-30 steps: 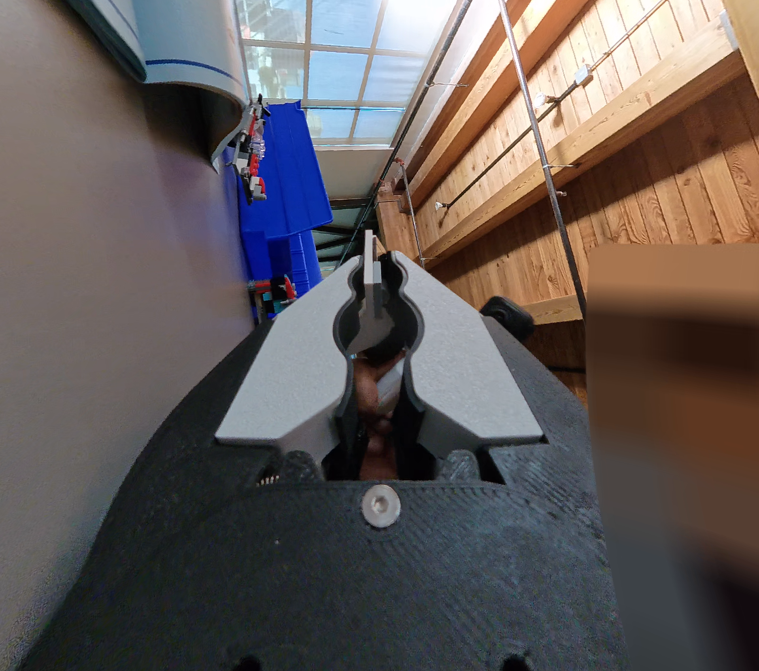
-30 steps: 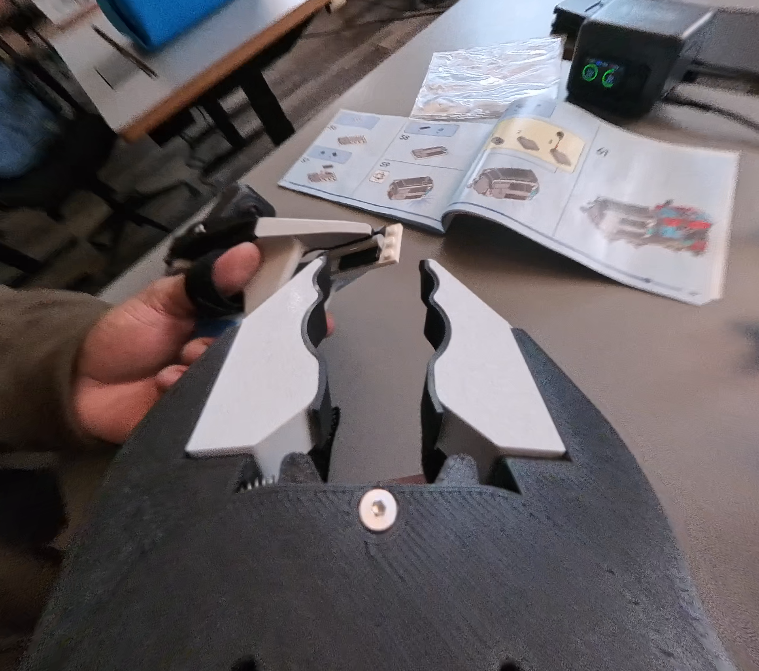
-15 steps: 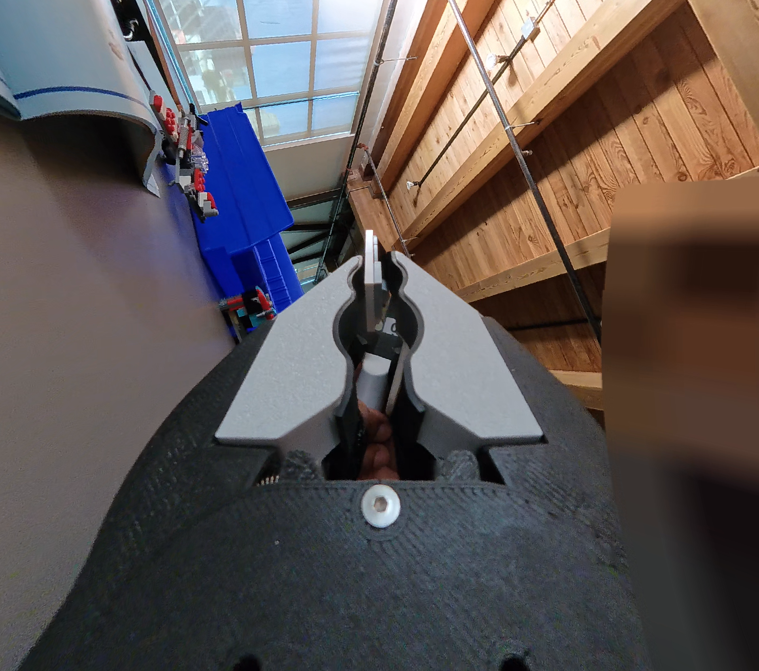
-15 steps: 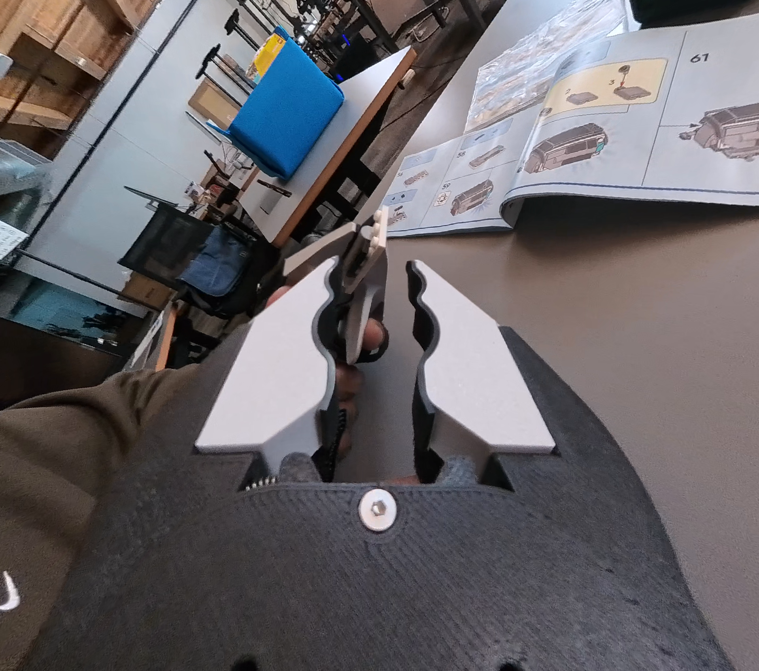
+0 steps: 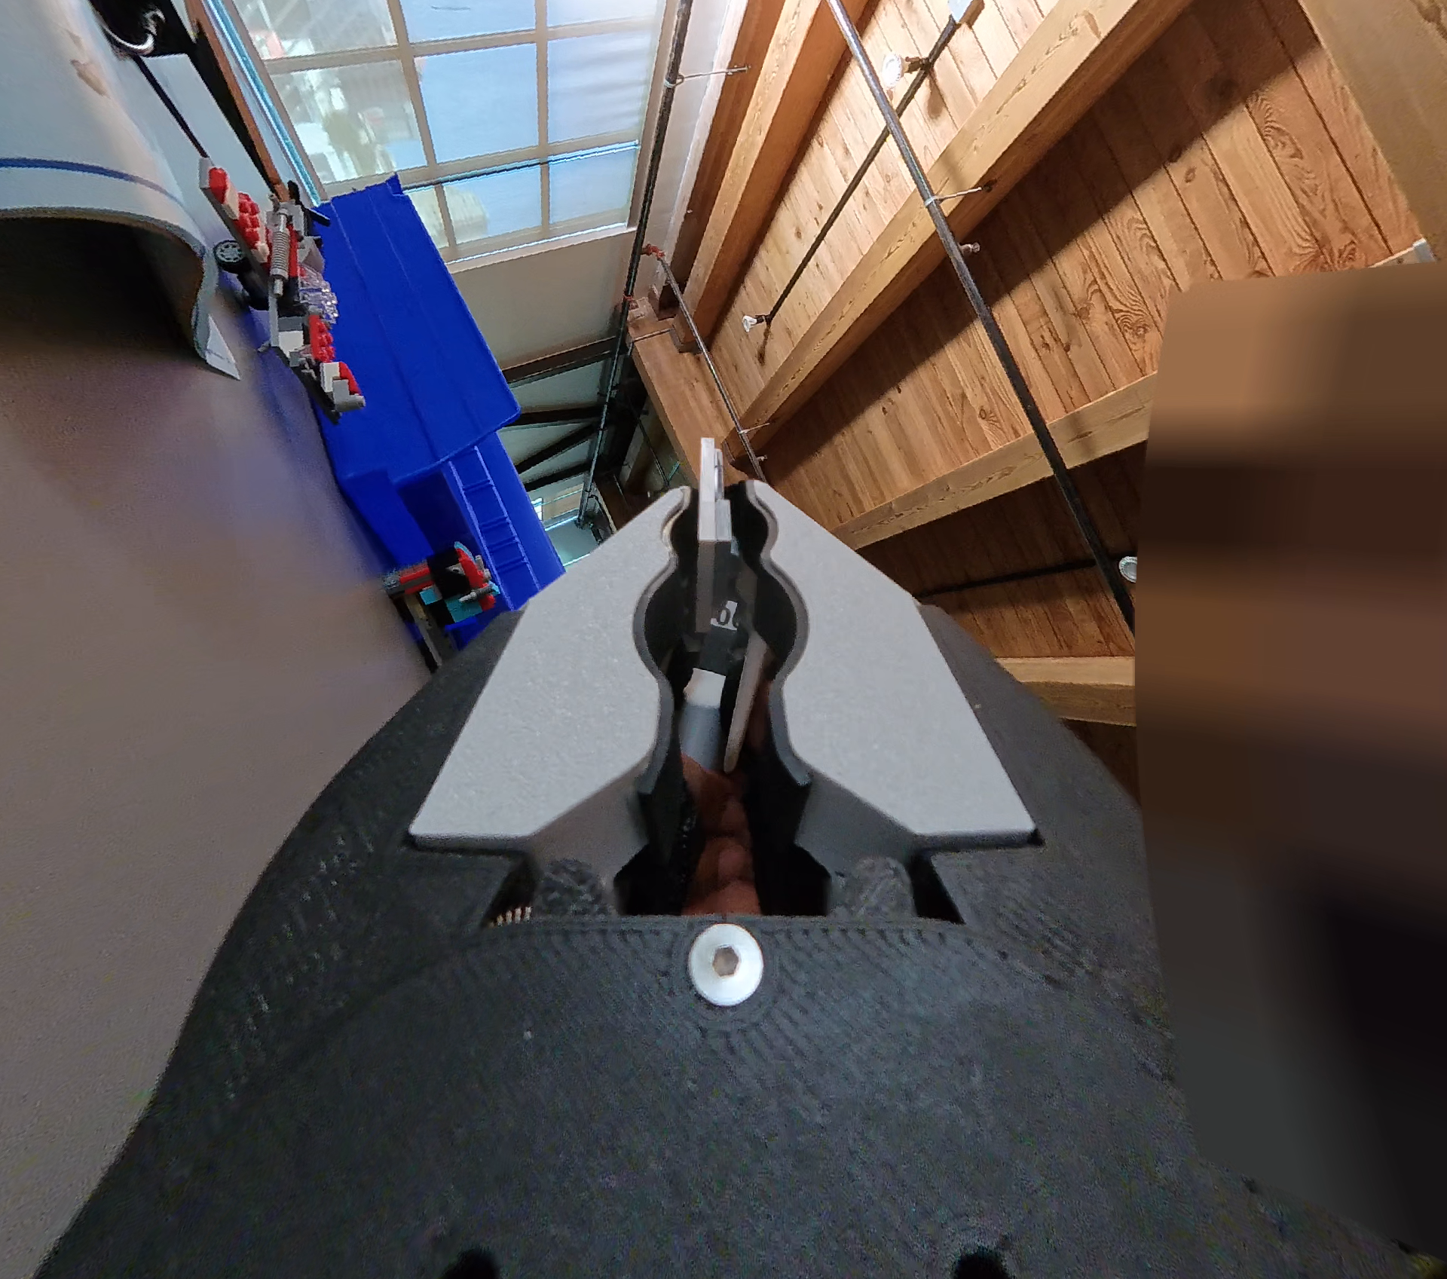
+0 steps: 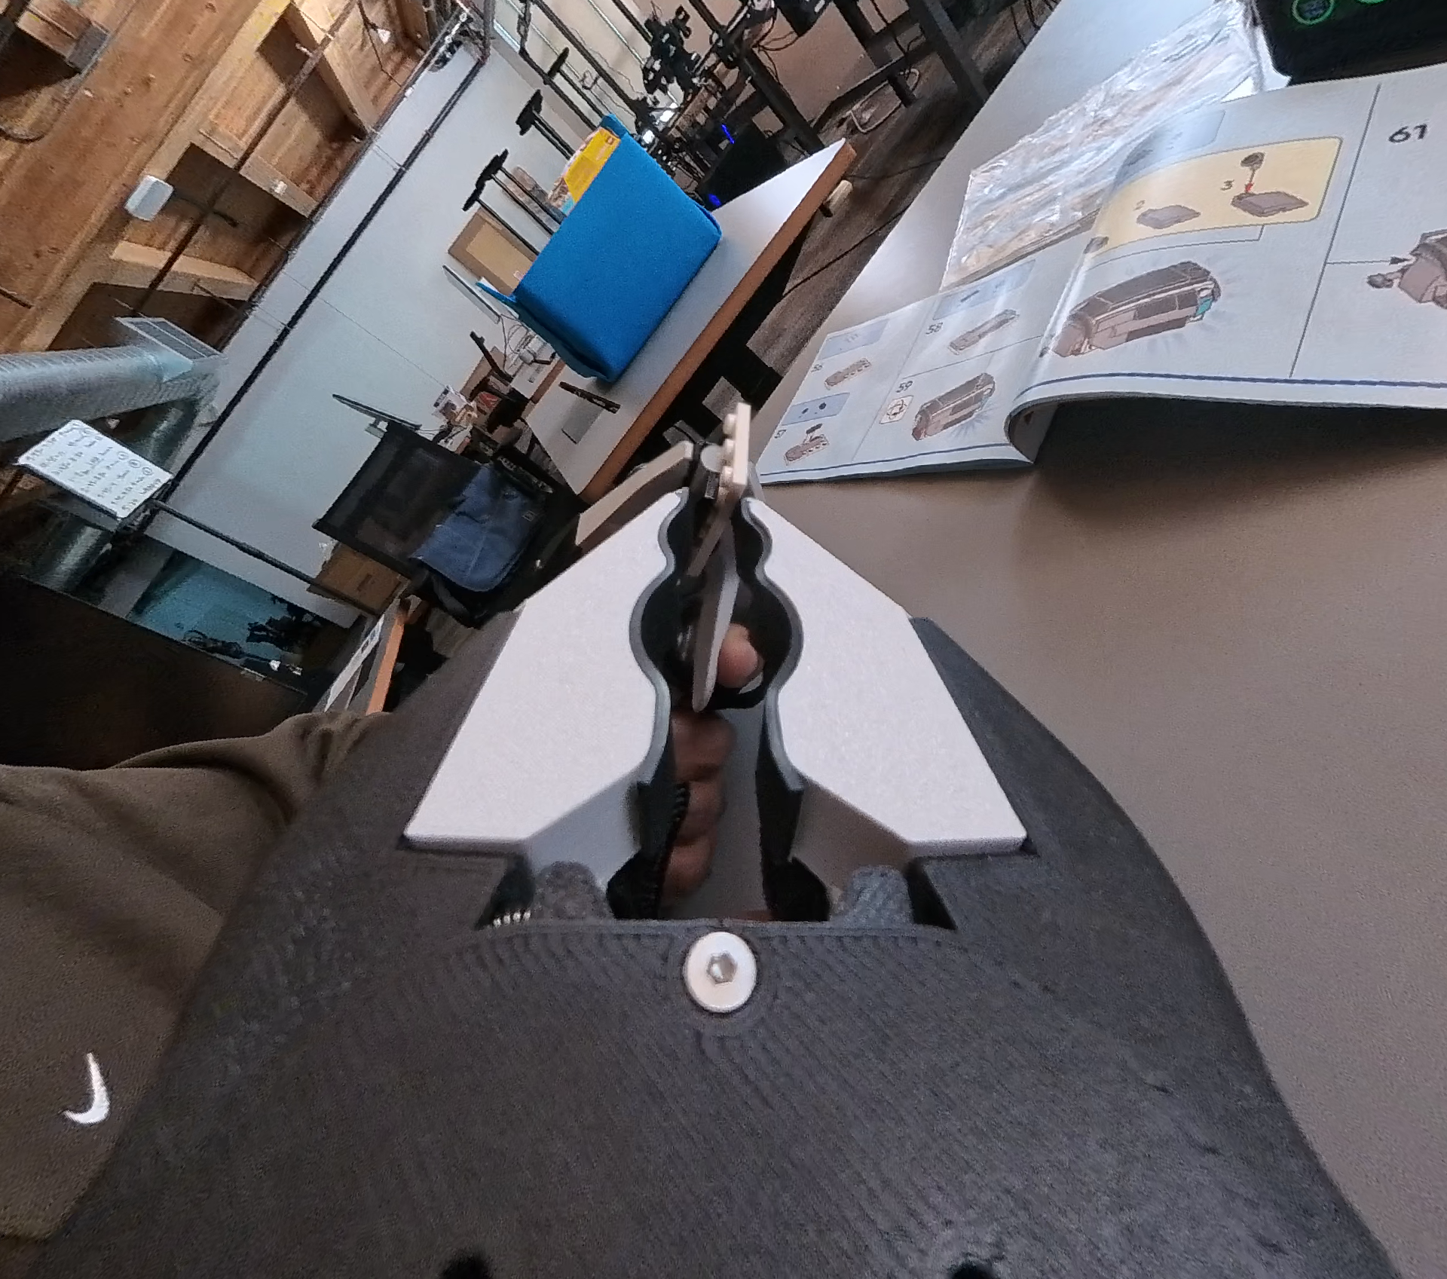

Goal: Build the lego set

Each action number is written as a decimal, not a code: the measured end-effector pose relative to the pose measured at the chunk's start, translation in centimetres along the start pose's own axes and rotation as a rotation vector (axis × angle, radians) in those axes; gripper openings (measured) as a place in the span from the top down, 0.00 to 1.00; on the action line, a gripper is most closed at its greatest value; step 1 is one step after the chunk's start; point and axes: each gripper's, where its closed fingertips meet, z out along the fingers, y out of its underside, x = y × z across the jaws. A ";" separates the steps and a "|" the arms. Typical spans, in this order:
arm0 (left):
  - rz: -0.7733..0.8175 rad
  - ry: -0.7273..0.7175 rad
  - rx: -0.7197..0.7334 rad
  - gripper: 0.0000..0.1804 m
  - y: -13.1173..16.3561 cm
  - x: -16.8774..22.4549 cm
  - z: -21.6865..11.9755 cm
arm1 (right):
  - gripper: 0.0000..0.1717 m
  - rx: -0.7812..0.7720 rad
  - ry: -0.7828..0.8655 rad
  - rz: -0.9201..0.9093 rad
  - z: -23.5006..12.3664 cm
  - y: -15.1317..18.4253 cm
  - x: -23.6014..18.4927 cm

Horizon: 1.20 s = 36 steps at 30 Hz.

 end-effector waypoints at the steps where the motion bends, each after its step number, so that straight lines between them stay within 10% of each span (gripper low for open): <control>1: 0.001 0.008 -0.004 0.94 0.0 0.1 0.0 | 0.94 0.005 -0.004 -0.004 0.0 -0.1 -0.1; 36: 0.181 0.099 -0.123 0.94 1.3 2.3 0.9 | 0.95 0.239 -0.160 0.041 -2.0 -2.9 -1.8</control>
